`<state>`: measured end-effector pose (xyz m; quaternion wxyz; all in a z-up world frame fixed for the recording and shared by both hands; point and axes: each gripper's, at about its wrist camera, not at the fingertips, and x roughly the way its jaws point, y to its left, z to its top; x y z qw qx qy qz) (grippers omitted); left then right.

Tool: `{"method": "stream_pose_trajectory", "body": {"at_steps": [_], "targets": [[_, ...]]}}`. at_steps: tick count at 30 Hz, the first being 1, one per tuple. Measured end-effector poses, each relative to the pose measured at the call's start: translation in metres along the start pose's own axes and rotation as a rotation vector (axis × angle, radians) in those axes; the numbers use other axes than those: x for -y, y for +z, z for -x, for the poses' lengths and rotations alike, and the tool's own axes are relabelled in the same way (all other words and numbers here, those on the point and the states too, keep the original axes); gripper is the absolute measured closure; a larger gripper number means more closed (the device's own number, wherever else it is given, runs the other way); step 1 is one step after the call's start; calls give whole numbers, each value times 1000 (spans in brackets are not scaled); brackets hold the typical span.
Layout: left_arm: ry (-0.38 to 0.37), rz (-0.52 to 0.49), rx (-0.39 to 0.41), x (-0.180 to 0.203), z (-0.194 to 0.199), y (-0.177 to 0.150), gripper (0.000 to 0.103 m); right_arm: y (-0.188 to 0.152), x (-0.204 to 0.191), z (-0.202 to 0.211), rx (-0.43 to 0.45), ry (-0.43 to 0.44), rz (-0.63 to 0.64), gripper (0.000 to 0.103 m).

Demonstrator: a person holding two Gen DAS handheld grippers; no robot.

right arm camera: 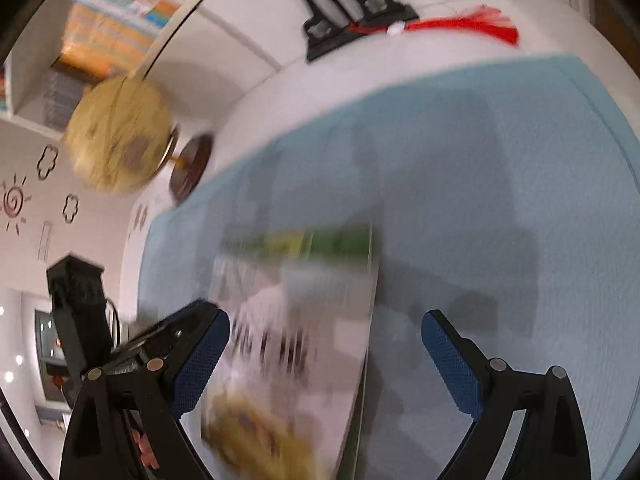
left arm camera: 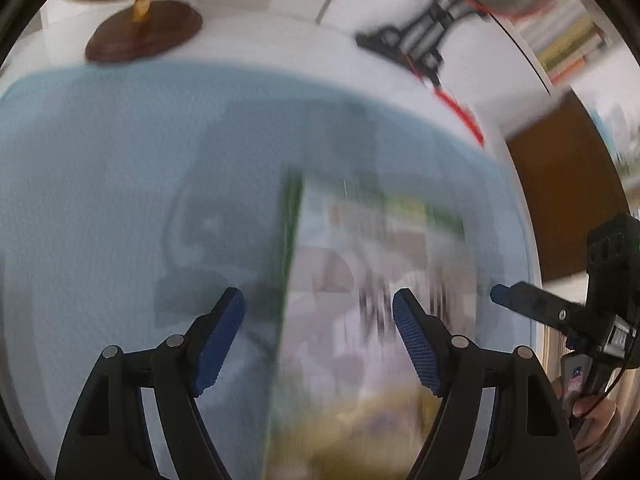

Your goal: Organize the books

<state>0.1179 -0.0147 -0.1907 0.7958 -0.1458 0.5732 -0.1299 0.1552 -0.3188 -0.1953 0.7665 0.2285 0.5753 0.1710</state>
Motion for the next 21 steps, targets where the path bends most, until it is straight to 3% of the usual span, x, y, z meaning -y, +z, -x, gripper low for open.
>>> {"method": "stream_pose_trajectory", "body": {"at_steps": [4, 8, 9, 11, 15, 17, 21], "targets": [[-42, -8, -41, 2, 9, -44, 29, -66, -13, -3, -60, 10, 52, 6], [-76, 5, -46, -3, 15, -64, 28, -103, -31, 9, 44, 3, 156, 6], [-91, 11, -42, -5, 16, -65, 28, -109, -31, 13, 69, 45, 165, 6], [-108, 11, -49, -7, 15, -64, 28, -112, -24, 10, 55, 129, 125, 6], [-99, -16, -61, -3, 15, -64, 28, -108, -20, 10, 90, 114, 88, 7], [-86, -38, -59, 3, 12, -64, 28, -107, -16, 8, 75, 172, 47, 6], [-71, -27, -102, 6, 17, -80, 28, -109, -20, 8, 58, 185, 46, 5]]}}
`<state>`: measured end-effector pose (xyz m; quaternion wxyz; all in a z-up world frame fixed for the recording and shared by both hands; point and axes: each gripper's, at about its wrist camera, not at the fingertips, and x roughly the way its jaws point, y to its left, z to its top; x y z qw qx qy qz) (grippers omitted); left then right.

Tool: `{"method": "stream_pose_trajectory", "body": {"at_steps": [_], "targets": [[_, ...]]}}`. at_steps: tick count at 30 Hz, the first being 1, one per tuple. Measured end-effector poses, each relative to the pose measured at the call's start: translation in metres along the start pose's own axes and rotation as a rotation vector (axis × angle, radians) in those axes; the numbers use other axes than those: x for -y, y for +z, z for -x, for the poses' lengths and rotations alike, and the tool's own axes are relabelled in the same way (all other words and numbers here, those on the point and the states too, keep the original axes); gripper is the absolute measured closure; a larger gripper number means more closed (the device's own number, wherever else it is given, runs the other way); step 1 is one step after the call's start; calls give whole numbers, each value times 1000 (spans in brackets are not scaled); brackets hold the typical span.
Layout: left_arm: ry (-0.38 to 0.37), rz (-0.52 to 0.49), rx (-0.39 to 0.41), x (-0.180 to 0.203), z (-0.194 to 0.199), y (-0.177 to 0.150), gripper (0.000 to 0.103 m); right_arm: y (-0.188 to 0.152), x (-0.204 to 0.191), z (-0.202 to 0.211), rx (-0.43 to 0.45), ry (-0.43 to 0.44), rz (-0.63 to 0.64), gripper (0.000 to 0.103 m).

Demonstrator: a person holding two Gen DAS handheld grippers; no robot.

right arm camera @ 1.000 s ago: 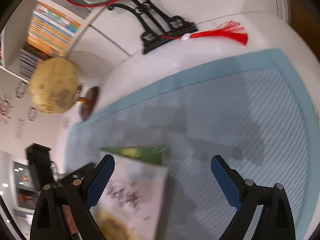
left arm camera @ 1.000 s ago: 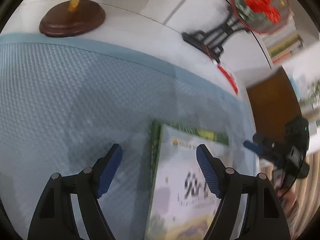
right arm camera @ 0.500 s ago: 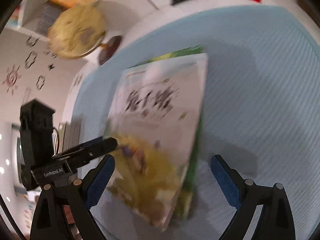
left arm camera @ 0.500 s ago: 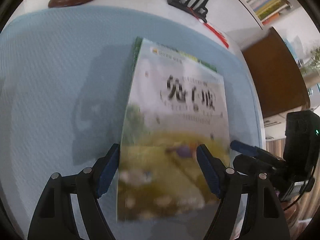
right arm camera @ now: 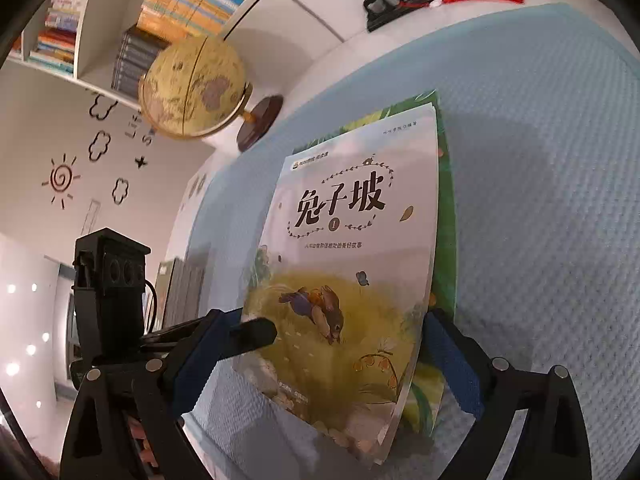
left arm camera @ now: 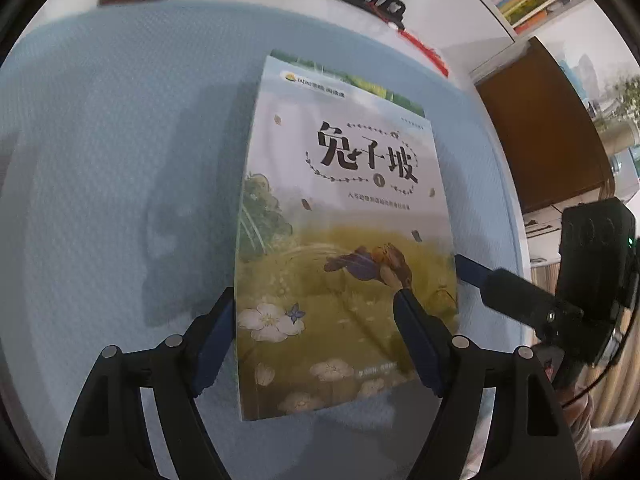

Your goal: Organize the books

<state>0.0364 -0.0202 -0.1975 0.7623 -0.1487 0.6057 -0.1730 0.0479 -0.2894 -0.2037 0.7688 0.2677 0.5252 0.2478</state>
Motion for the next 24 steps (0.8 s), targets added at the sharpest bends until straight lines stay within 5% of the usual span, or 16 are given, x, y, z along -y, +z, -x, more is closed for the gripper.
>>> {"method": "stream_pose_trajectory", "body": {"at_steps": [7, 10, 12, 16, 18, 21, 24], "targets": [[-173, 44, -150, -19, 8, -57, 29, -72, 20, 16, -271, 74, -118, 10], [-272, 118, -176, -39, 4, -45, 38, -87, 39, 32, -246, 144, -184, 21], [-310, 148, -193, -51, -2, -34, 56, -88, 53, 33, -216, 225, -235, 22], [-350, 169, -223, -64, -9, -24, 71, -83, 46, 28, -208, 222, -123, 31], [-328, 169, -230, -66, -12, -27, 85, -80, 43, 26, -183, 217, -85, 42], [-319, 161, -213, -64, -13, -27, 85, -75, 52, 21, -131, 178, -104, 88], [-285, 145, -193, -58, -8, -29, 85, -77, 69, 18, -116, 194, -187, 95]]}}
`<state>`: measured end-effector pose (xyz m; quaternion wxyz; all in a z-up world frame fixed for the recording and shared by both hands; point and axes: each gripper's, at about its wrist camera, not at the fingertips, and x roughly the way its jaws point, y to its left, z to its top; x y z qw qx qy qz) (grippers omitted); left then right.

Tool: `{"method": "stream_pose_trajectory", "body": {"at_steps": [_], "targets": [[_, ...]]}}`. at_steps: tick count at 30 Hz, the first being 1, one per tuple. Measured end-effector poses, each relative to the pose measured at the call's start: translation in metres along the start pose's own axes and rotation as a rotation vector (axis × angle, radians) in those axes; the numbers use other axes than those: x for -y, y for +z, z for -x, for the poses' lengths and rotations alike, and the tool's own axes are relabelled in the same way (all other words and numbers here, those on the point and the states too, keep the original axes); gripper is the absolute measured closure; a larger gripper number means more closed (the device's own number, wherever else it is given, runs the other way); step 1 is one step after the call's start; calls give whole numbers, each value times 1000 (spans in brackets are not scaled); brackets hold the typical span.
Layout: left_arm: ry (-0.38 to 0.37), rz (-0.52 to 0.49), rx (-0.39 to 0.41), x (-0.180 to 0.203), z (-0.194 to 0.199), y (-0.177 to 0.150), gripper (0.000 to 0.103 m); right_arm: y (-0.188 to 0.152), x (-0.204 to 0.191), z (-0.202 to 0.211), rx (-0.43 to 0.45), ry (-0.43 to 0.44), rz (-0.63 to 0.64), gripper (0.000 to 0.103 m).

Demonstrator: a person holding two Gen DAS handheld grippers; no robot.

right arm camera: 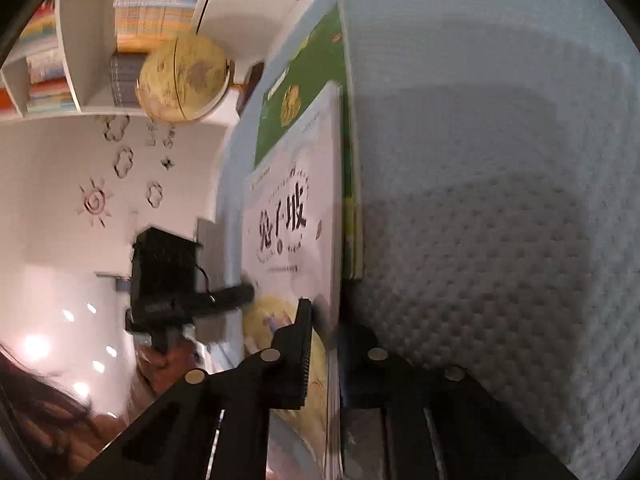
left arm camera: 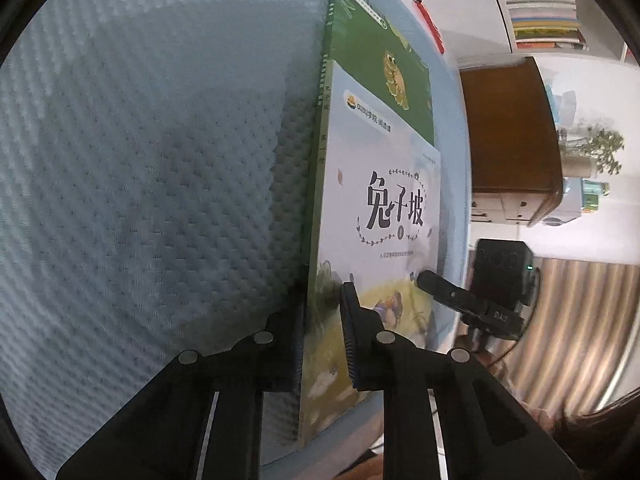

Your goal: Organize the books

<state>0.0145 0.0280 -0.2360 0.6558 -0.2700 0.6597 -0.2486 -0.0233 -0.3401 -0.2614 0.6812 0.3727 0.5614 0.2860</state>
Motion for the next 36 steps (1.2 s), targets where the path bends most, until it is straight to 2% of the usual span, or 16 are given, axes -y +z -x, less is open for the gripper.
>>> {"method": "stream_pose_trajectory", "body": {"at_steps": [3, 8, 13, 16, 19, 25, 33, 36], "targets": [[66, -44, 38, 8, 2, -7, 85, -6, -13, 0, -2, -71, 39, 89], [150, -131, 77, 26, -1, -12, 83, -16, -7, 0, -3, -42, -44, 89], [122, -110, 79, 20, 3, -9, 83, -8, -21, -4, 18, -116, -24, 89], [198, -182, 80, 28, 4, -13, 83, -4, -40, -6, 47, -197, 49, 89], [228, -211, 77, 33, 5, -17, 83, -5, -48, -3, 70, -182, 26, 89], [203, -217, 73, 35, 13, -18, 84, -5, -66, -1, 65, -182, 42, 89], [153, -238, 126, 41, 42, -17, 84, -7, -84, 3, 94, -151, 41, 89], [157, -246, 136, 45, 51, -16, 84, -8, -95, 4, 99, -144, 51, 89]]}}
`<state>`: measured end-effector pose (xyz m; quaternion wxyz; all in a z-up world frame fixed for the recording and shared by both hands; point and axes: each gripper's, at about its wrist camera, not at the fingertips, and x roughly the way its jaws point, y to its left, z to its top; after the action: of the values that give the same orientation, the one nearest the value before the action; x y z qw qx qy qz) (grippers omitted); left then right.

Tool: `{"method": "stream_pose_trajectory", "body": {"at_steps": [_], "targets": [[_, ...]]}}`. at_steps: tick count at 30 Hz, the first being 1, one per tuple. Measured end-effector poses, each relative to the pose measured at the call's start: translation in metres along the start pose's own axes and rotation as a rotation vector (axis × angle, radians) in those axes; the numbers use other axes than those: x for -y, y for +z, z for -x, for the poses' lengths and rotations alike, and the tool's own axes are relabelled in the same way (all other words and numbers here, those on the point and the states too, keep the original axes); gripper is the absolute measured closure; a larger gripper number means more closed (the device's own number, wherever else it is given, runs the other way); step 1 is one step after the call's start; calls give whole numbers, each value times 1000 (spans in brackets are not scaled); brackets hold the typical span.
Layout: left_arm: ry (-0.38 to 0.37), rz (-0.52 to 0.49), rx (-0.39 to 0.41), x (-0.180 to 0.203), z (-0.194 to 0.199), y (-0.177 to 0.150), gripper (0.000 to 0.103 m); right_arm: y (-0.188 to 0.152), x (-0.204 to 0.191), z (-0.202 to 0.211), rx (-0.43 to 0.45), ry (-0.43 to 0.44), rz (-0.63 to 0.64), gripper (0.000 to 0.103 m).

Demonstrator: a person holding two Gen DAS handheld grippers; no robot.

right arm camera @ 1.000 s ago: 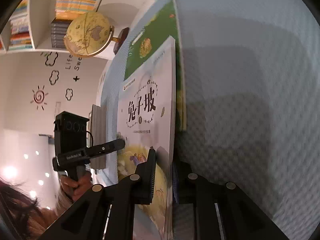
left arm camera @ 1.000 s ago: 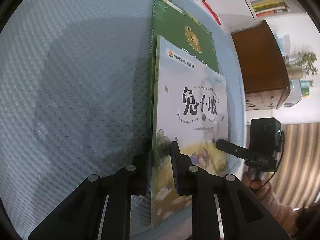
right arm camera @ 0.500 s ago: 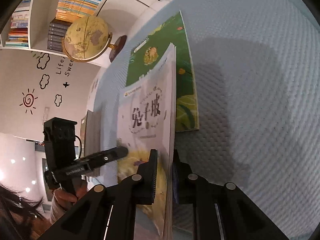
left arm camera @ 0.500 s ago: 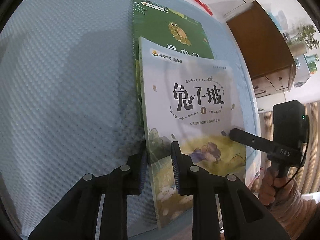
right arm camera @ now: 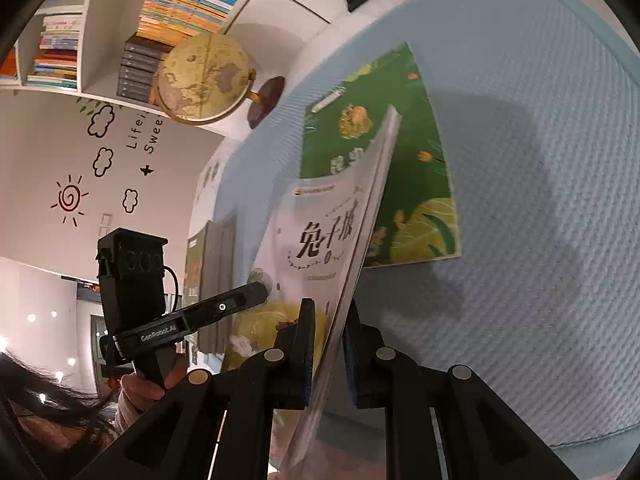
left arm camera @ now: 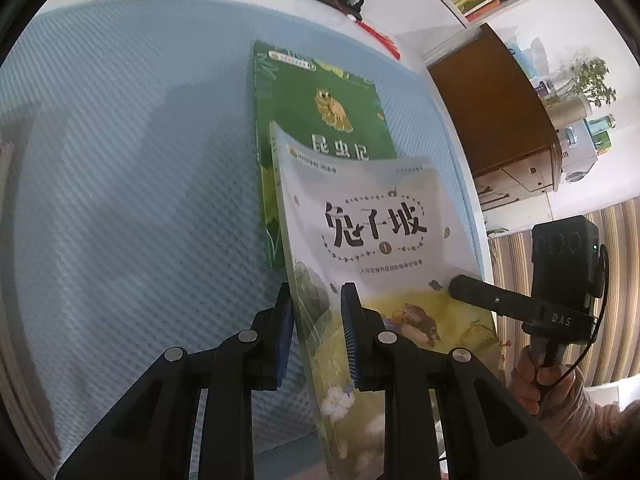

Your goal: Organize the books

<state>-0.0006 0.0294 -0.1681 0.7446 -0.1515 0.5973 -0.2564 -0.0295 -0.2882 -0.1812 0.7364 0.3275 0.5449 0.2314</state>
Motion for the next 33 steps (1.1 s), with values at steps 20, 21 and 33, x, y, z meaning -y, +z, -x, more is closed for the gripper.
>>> {"method": "stream_pose_trajectory", "body": {"at_steps": [20, 21, 33], "targets": [[28, -22, 121, -10, 100, 14, 84, 12, -100, -4, 23, 47, 121, 89], [35, -20, 130, -14, 107, 13, 84, 13, -107, -8, 21, 49, 132, 89], [126, 76, 210, -91, 174, -1, 82, 18, -183, -87, -56, 137, 217, 88]]}}
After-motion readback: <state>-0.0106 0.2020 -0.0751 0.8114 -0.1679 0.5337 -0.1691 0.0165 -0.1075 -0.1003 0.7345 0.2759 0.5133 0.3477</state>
